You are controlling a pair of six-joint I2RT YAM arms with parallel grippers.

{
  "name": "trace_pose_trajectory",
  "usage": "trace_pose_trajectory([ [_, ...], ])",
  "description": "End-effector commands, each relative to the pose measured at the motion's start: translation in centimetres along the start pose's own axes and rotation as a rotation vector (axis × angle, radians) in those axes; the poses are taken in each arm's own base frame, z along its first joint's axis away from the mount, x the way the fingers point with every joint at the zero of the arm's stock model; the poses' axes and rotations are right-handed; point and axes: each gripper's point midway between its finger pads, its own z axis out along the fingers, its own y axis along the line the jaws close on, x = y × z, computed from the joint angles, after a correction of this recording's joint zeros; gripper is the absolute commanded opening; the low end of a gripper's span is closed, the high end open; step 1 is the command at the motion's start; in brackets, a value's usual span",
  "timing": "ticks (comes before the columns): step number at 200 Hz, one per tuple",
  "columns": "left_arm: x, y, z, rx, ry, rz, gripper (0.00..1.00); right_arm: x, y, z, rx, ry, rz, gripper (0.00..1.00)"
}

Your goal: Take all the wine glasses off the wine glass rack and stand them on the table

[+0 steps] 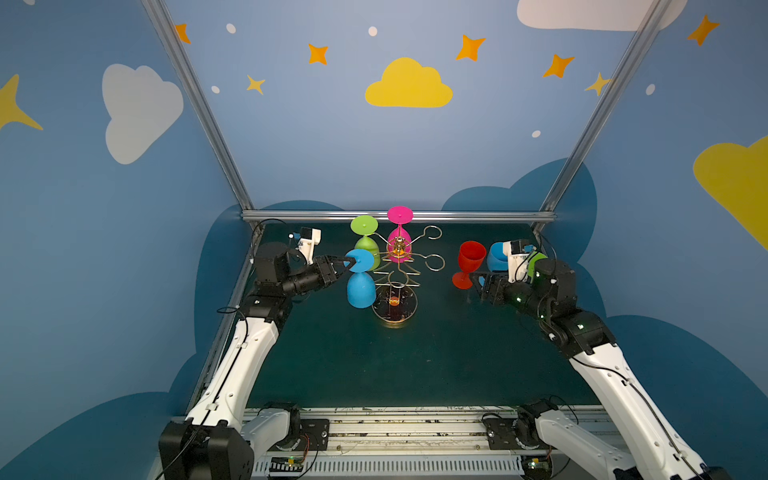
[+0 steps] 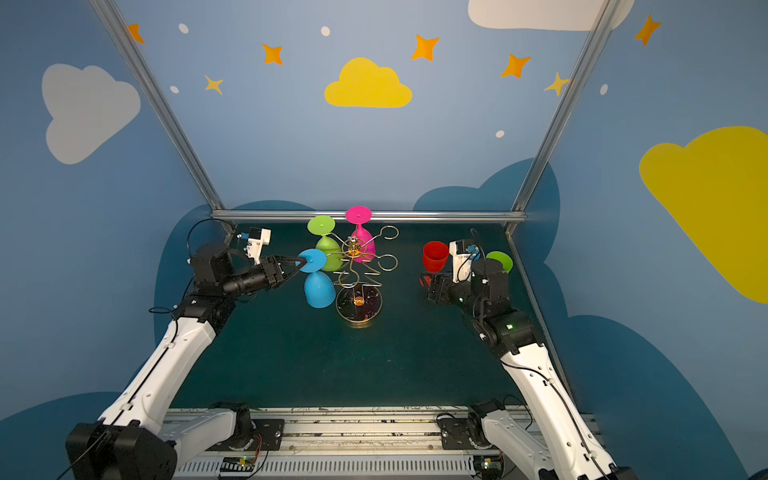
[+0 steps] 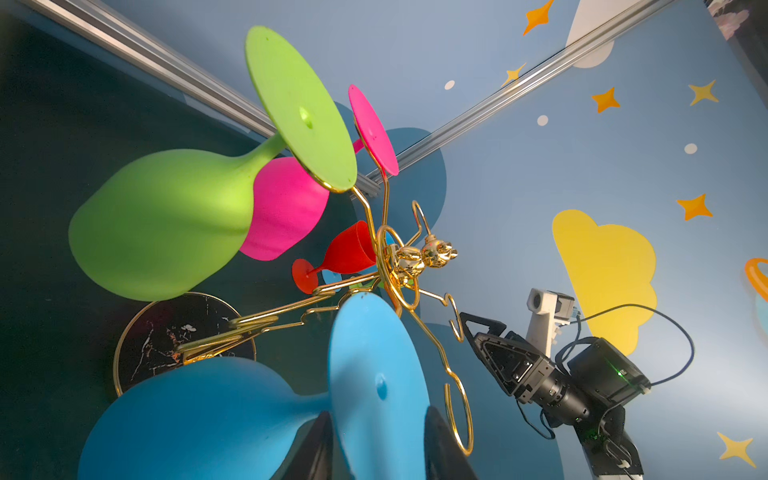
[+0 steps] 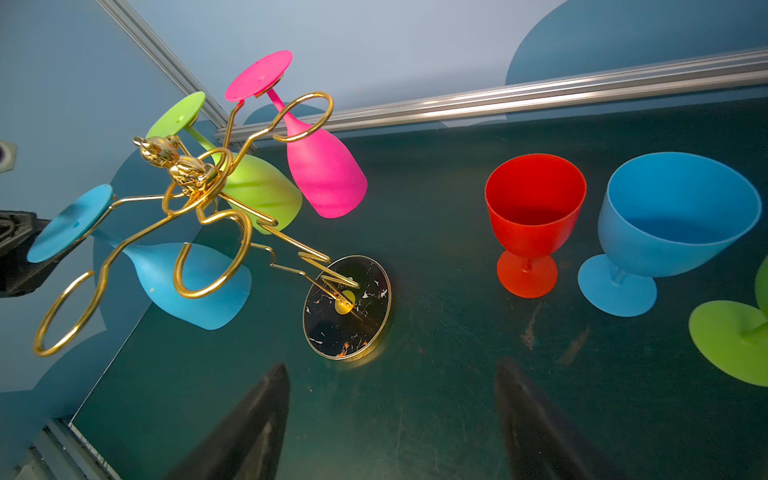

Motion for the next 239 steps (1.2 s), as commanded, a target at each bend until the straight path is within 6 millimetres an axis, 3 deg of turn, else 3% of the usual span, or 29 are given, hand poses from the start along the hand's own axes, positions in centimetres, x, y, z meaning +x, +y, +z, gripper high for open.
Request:
trace_pose_trajectory([
  [1,-0.4,-0.8,0.0,0.017,-0.002,0.036,0.32,-0.6,0.2,-0.4,0.002,-0.028,-0.007,0.77],
  [86,-0.5,-1.1,-0.3,0.008,-0.007,0.043,0.13,-0.8,0.3,-1.0,0.003,-0.038,-0.007,0.77],
  [163,-0.4,-2.6,-1.0,0.029,-0.009,0.024,0.03,-1.0,0.5,-1.6,-0.004,-0.052,-0.009,0.77],
  [239,-1.3,-4.6,-1.9,0.094,-0.029,-0.010,0.03,-1.3,0.8,-2.3,-0.010,-0.066,-0.012,0.77],
])
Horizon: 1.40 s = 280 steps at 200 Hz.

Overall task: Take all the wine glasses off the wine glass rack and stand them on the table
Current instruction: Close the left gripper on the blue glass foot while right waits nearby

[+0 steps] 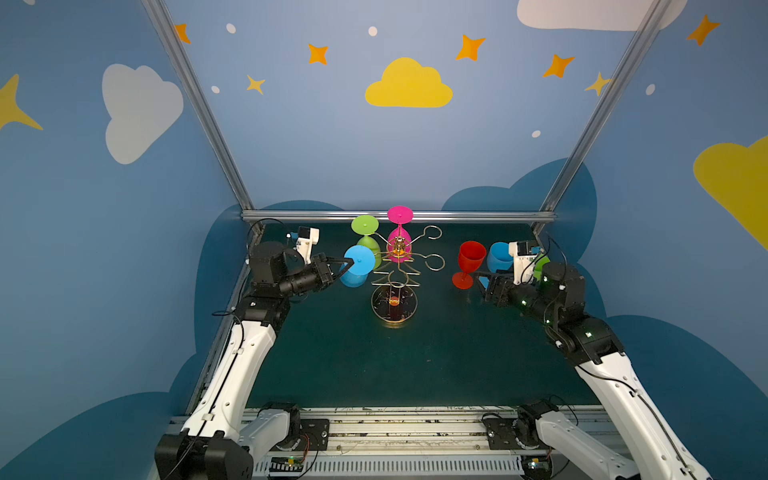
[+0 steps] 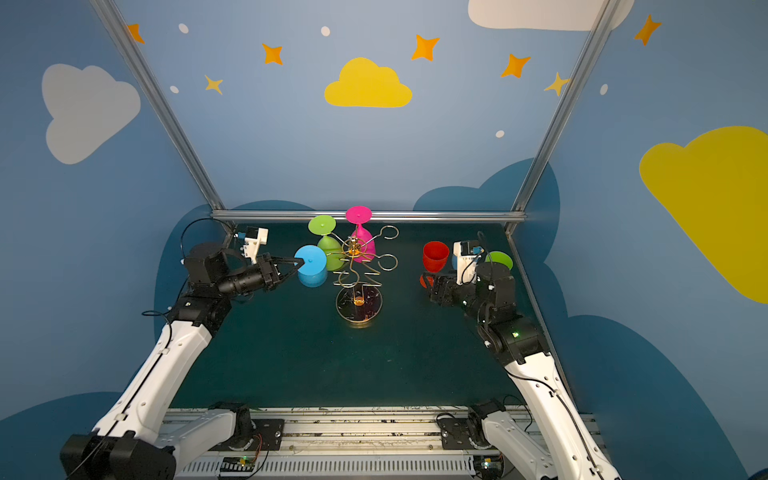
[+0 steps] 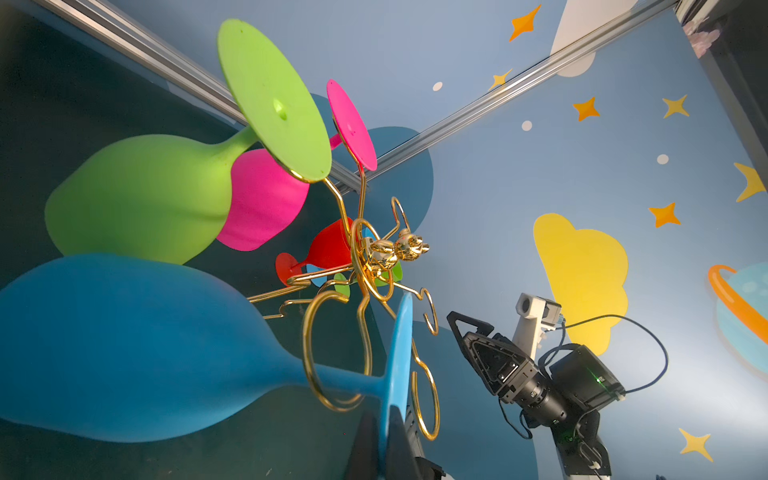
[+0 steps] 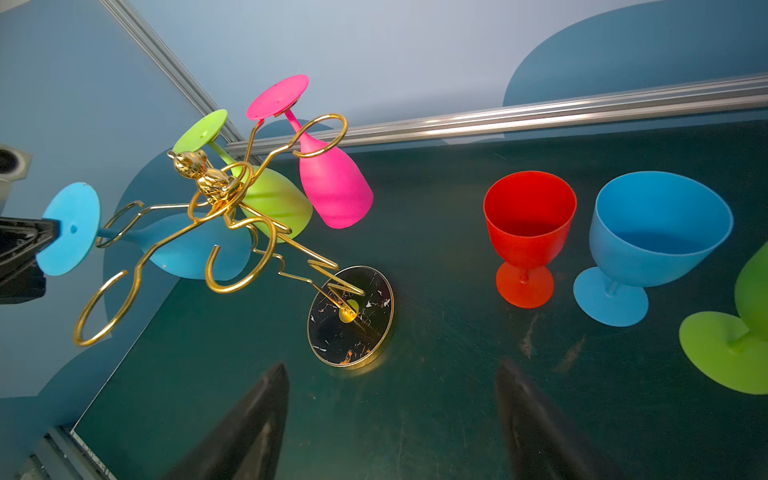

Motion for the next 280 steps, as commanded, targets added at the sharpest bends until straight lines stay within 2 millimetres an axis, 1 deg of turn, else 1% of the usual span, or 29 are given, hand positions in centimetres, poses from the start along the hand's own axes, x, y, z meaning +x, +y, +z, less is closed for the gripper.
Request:
trace_pose_trajectory([
  [1,-1.0,-2.7,-0.8,0.064,-0.024,0.035,0.03,-0.4,0.3,-0.6,-0.003,-0.014,-0.002,0.77],
  [34,-1.4,-3.2,-1.1,0.071,-0.035,0.036,0.03,-0.6,0.5,-0.8,-0.010,-0.012,-0.001,0.77],
  [73,-1.2,-3.0,-0.9,0.073,-0.020,0.025,0.03,-0.4,0.5,-0.7,-0.012,-0.011,-0.001,0.77],
  [168,-0.7,-2.4,0.6,0.059,0.025,0.021,0.03,-0.7,0.8,-0.8,-0.026,-0.015,0.001,0.78],
  [214,-0.6,-2.8,1.2,0.030,0.041,0.067,0.03,-0.8,0.9,-1.0,-0.028,-0.022,0.000,0.78],
  [280,-0.3,-1.9,2.0,-0.050,0.064,0.110,0.03,-1.0,0.9,-1.5,-0.023,-0.031,-0.004,0.78],
])
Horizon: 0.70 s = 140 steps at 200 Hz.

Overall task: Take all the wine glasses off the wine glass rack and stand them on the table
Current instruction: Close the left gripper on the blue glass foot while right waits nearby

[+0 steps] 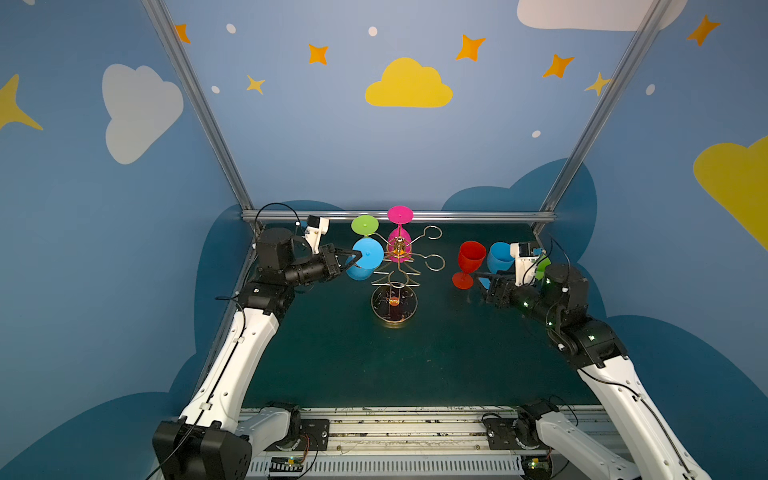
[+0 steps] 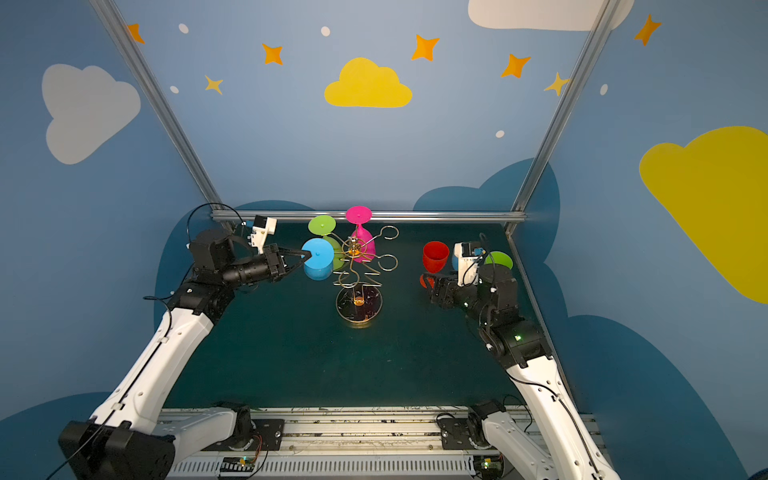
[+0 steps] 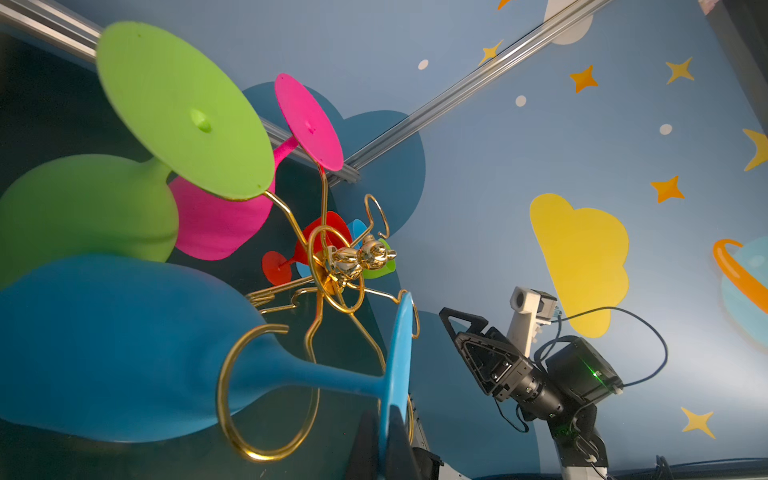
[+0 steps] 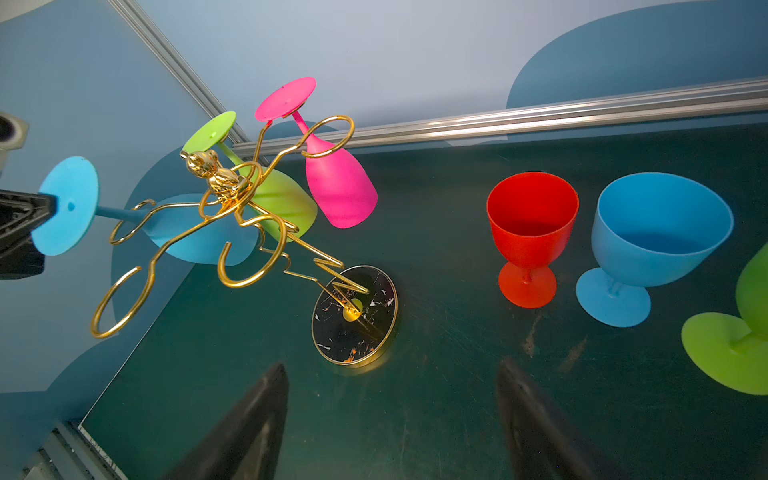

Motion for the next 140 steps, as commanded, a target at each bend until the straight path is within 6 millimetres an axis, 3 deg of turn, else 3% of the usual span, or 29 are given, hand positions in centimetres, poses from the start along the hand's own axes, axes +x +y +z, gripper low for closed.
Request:
trace_pose_trajectory([
  [1,-0.1,0.0,0.1,-0.037,0.002,0.051,0.03,-1.0,0.6,-0.9,-0.013,-0.026,-0.002,0.78],
  [140,-0.8,0.3,1.8,-0.136,0.018,0.134,0.03,-1.0,0.6,-1.9,-0.001,-0.041,-0.007,0.78],
])
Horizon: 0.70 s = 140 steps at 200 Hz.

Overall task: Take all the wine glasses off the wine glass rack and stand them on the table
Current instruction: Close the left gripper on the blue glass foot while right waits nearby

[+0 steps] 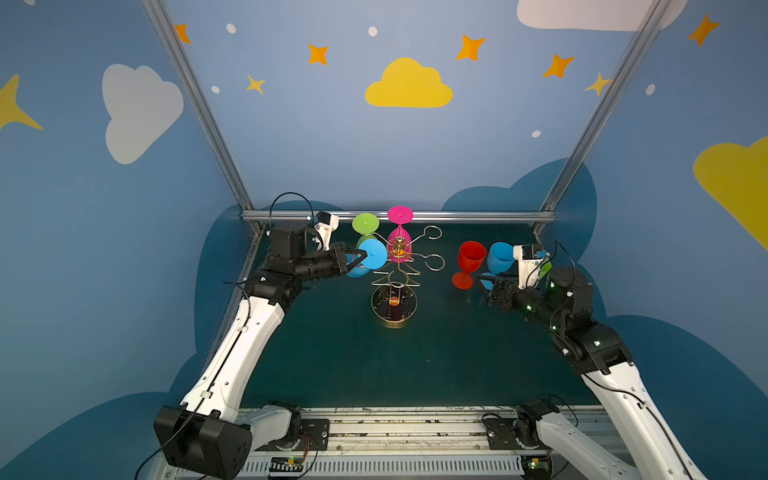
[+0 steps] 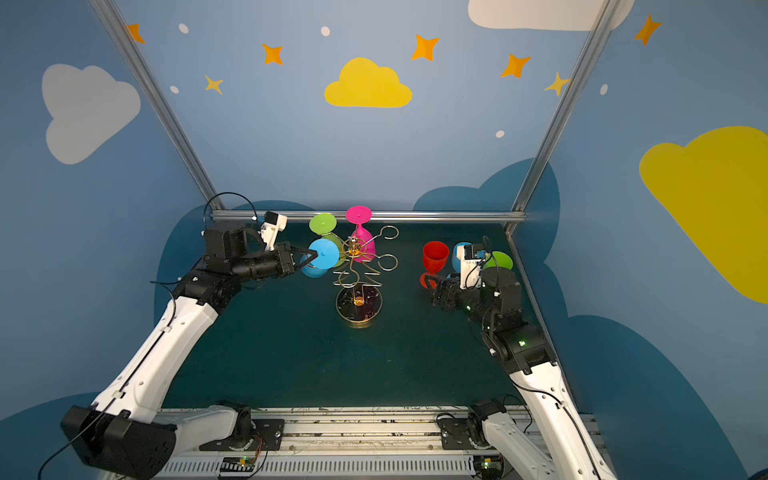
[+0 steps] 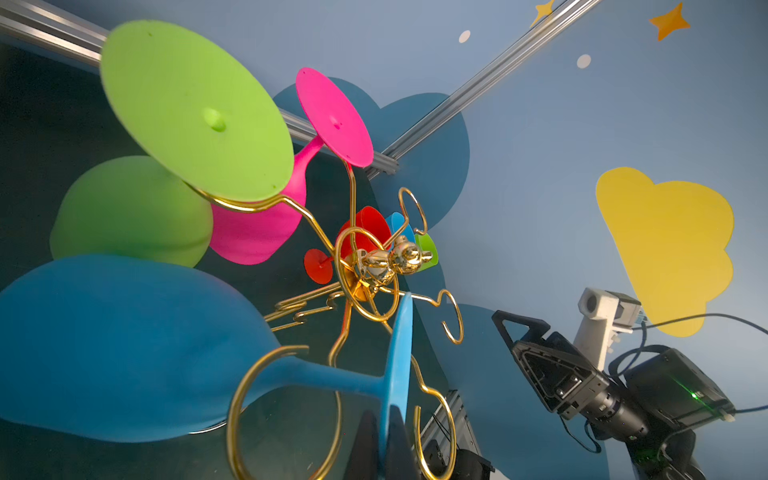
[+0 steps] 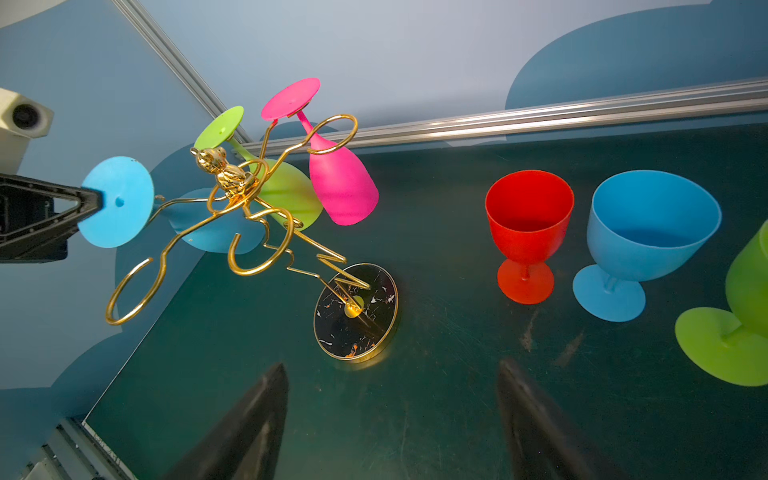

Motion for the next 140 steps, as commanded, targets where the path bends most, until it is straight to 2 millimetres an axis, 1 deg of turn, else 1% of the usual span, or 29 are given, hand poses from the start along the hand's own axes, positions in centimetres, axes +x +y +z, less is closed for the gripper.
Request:
trace_pose_trajectory([
  [1,-0.6,-0.5,0.0,-0.008,-0.010,0.041,0.03,-1.1,0.4,-0.9,-0.002,-0.034,-0.005,0.78],
  [61,-1.6,-0.2,0.5,-0.018,-0.038,0.043,0.03,-1.4,0.6,-1.5,-0.003,-0.050,-0.009,0.78],
  [140,-3.4,-0.7,0.2,-0.028,-0.114,0.044,0.03,-1.5,0.5,-1.8,0.000,-0.058,-0.007,0.79],
])
